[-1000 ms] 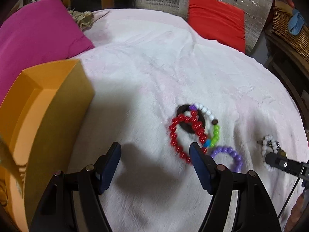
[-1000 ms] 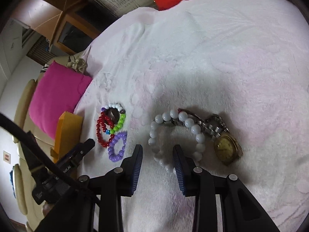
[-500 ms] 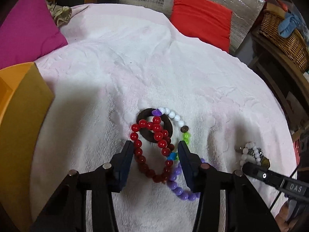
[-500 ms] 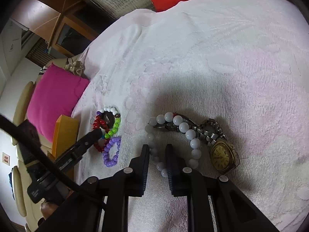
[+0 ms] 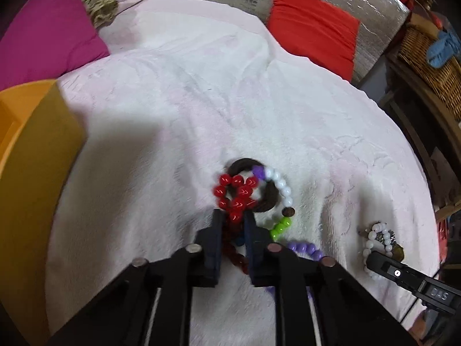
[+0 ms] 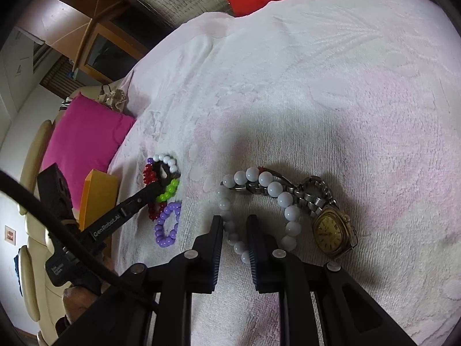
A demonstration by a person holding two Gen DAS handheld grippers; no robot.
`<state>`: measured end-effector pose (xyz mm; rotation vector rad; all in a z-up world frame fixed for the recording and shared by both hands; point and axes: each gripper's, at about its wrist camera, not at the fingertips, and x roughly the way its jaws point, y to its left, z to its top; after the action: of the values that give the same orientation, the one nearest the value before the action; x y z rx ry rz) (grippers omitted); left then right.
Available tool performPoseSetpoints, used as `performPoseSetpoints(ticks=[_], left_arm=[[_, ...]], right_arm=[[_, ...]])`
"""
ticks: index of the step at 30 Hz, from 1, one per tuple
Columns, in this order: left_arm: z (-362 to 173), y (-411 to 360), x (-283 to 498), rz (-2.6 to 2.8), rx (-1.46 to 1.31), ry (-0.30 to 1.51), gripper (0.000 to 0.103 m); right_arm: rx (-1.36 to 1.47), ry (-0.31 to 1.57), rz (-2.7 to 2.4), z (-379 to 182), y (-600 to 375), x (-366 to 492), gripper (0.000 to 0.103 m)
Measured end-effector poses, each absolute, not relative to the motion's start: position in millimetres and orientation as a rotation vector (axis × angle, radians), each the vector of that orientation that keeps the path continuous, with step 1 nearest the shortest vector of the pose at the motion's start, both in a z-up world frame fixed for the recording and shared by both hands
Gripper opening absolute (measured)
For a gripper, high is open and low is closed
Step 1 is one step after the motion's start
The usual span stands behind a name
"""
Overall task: Organize jewelry
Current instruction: 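Grasp the multicolour bead bracelet with the left tool while the right tool grasps the pearl bracelet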
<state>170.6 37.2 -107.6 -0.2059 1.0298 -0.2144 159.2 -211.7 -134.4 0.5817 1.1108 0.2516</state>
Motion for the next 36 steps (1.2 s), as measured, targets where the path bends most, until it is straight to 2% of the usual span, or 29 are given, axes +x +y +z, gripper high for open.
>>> performPoseSetpoints(ticks=[12, 18, 20, 22, 24, 36], left_arm=[[-81, 81, 124, -0.171, -0.142, 0.997, 0.009], [-87, 86, 127, -0.196, -0.15, 1.023, 0.01], [-85, 84, 128, -0.199, -0.143, 1.006, 0.01], [-79, 81, 125, -0.214, -0.129, 0.969, 0.01], [-73, 80, 121, -0.23, -0.12, 0.935, 0.01], [-51, 68, 111, -0.298, -0.117, 0.824, 0.01]], right_arm=[[0.58, 1.109, 0.226, -134, -207, 159, 0.019], [0.587, 1.096, 0.229, -135, -205, 163, 0.02], [0.553, 1.081, 0.244, -134, -199, 165, 0.02], [0.519, 1.07, 0.237, -131, -195, 165, 0.012], [0.516, 1.056, 0.249, -128, -193, 165, 0.011], [0.699, 0.89, 0.37, -97, -213, 158, 0.011]])
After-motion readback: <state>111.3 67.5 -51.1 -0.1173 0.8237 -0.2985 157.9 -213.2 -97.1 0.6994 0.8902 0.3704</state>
